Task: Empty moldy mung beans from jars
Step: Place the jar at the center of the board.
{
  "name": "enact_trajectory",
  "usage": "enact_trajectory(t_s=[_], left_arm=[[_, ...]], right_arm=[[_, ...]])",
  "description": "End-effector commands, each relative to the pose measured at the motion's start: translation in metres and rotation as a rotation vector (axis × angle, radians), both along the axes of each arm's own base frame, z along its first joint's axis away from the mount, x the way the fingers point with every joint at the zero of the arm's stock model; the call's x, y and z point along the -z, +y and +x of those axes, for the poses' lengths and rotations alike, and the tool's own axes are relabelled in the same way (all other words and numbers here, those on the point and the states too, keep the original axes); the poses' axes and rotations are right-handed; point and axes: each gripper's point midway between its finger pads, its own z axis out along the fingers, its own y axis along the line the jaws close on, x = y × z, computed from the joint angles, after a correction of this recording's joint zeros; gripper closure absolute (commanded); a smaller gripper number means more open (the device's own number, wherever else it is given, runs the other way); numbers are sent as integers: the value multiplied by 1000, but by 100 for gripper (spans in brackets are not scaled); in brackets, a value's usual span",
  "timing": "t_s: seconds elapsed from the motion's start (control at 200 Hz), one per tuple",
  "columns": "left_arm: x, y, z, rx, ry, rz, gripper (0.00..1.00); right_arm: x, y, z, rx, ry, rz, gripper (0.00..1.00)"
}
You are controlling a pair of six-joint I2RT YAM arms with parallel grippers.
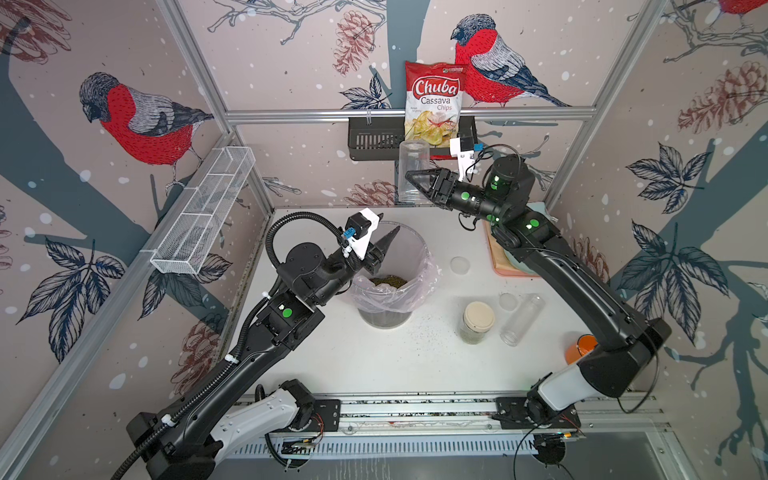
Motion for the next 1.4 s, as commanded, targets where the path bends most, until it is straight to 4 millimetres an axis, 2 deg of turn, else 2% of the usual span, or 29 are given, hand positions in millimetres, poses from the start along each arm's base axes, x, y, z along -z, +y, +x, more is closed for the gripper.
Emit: enact_trajectory(t_s=[0.0,0.03,0.1,0.17,0.33,0.42,0.49,0.505,0.55,0.65,0.86,1.036,1.196,1.396], left_arm=[[-24,4,-4,-3,-85,-86,52],[-25,5,-4,-11,-95,-88,46],[-24,5,-1,-21,-111,-89,40],[-24,2,1,-20,-129,-79,13],[-28,3,5,-48,-165,-98,11],[-36,6,4,-57,-193,-121,17],[-41,7,2,-55,-218,-128,29],[-33,5,4,-57,-208,-118,31],[-34,7,4,-64,-218,-120,36],[-35,6,5,-67,-229,-119,42],[-31,-1,11,-63,-222,-96,45],[-28,-3,17,-76,-226,-91,53],[-37,0,16,-88,-256,-122,65],[-37,1,23,-115,-256,-137,71]], right_arm=[[-16,3,-7,-46,-25,65,54],[-17,4,-8,-51,-25,71,55],[-18,5,-11,-66,-20,81,55],[-20,7,-14,-77,-20,89,55],[-18,11,-20,-93,-12,89,56],[-14,10,-22,-90,-7,84,56],[-12,8,-21,-83,-4,80,56],[-11,8,-22,-84,-2,80,56],[-10,8,-23,-88,1,81,56],[-11,9,-26,-96,4,84,56],[-14,10,-30,-107,0,88,56],[-14,10,-32,-111,1,81,57],[-11,10,-32,-109,17,83,57],[-6,14,-34,-120,36,82,58]])
